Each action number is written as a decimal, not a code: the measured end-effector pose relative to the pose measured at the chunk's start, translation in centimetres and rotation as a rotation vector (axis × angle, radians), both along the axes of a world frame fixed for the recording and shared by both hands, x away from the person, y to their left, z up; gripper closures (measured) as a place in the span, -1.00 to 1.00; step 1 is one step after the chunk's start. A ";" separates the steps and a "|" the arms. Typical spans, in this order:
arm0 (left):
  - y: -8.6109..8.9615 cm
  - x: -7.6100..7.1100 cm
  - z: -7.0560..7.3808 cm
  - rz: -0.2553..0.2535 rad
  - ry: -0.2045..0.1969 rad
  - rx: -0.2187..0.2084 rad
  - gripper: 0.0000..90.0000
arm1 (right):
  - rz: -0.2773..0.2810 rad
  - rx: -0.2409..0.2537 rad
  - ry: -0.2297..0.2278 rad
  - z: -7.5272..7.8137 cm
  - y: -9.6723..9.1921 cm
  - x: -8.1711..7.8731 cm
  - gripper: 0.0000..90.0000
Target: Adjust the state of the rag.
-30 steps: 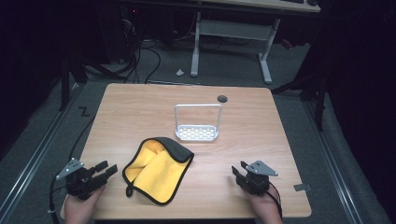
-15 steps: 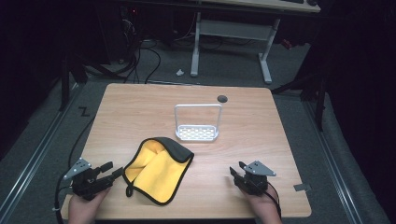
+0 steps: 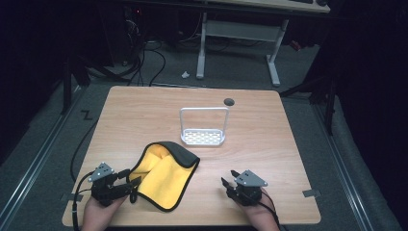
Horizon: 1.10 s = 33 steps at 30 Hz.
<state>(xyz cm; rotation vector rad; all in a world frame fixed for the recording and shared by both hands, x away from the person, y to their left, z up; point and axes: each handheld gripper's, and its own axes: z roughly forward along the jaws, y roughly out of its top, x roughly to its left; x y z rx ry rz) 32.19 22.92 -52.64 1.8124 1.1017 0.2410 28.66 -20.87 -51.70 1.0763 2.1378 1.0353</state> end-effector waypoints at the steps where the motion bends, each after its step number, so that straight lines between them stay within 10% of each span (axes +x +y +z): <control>1: 0.0 0.1 0.0 0.005 0.004 -0.001 -0.09 | 0.007 0.001 0.002 0.0 0.3 -0.1 0.18; 7: 0.1 0.5 -0.2 0.020 0.072 -0.025 0.33 | 0.092 -0.014 0.000 0.1 3.4 -0.6 0.17; 13: 0.1 0.4 0.0 0.018 0.055 0.022 0.86 | 0.179 -0.028 0.018 0.1 6.8 -0.8 0.16; 27: -1.0 -0.9 1.3 -0.031 -0.030 0.020 0.92 | 0.391 -0.007 0.138 -0.6 15.4 -1.5 -0.01; 33: -1.1 -1.0 1.4 -0.034 -0.035 0.019 0.93 | 0.427 -0.072 0.160 -1.4 17.2 -2.0 -0.02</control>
